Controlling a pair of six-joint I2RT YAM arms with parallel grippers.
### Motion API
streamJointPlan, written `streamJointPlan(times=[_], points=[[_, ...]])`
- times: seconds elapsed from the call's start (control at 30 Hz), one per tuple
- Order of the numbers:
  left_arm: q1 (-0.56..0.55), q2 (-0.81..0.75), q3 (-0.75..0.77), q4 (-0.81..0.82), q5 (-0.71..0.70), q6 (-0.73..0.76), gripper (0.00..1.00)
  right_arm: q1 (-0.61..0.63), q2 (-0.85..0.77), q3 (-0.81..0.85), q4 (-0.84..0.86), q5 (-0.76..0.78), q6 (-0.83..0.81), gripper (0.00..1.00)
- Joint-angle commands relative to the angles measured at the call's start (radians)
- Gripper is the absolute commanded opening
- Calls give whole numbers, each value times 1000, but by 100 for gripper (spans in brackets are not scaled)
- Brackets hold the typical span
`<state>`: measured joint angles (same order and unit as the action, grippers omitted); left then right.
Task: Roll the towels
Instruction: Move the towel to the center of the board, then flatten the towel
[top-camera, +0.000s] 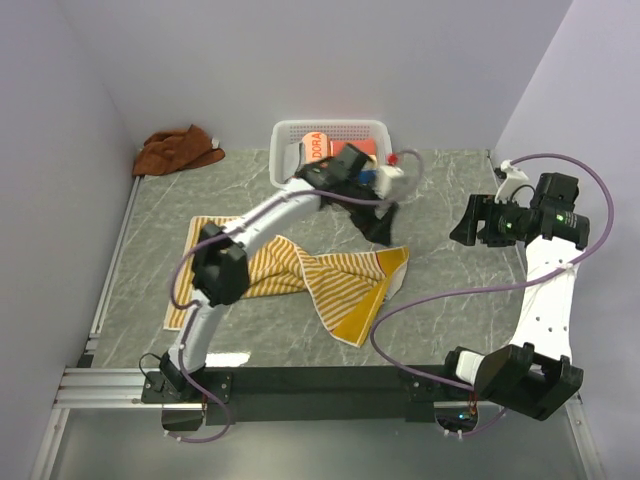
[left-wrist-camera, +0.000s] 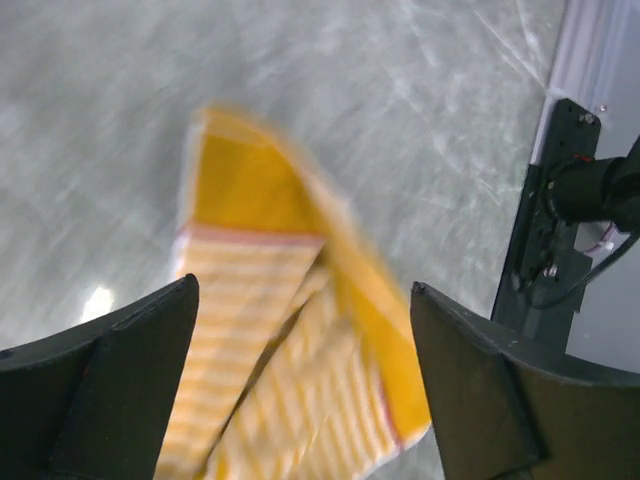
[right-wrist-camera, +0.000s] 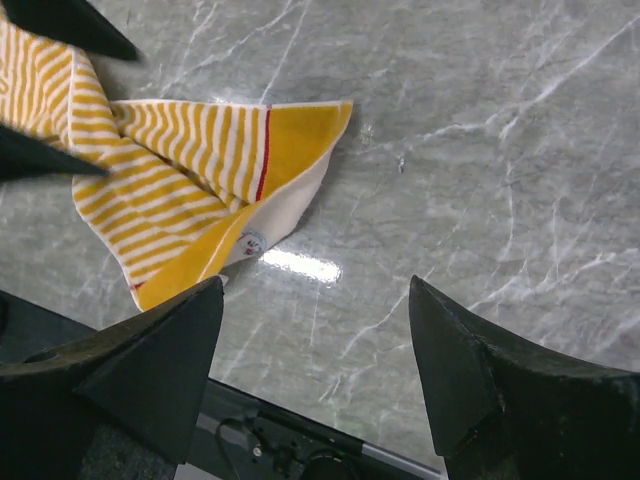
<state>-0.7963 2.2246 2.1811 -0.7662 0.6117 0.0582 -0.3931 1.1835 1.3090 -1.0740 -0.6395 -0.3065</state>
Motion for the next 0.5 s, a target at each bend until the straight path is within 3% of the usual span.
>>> streamJointPlan(times=[0.0, 0.07, 0.2, 0.23, 0.3, 0.4, 0.43, 0.47], points=[[187, -266, -132, 38, 74, -23, 91, 2, -13, 22, -15, -24, -65, 81], [302, -344, -210, 18, 85, -1, 88, 28, -13, 15, -44, -80, -111, 78], [524, -521, -424, -70, 135, 64, 80, 248, -65, -46, -64, -37, -189, 66], [567, -545, -458, -108, 143, 96, 79, 358, -88, -92, -61, 6, -227, 66], [687, -609, -554, -130, 152, 121, 79, 466, -159, -143, -50, 55, -255, 64], [854, -667, -657, -151, 161, 155, 82, 771, -246, -278, -12, 187, -278, 65], [855, -674, -676, -151, 164, 164, 83, 772, -246, -307, 6, 220, -267, 65], [903, -677, -691, -171, 166, 175, 84, 903, -263, -335, 26, 297, -258, 67]])
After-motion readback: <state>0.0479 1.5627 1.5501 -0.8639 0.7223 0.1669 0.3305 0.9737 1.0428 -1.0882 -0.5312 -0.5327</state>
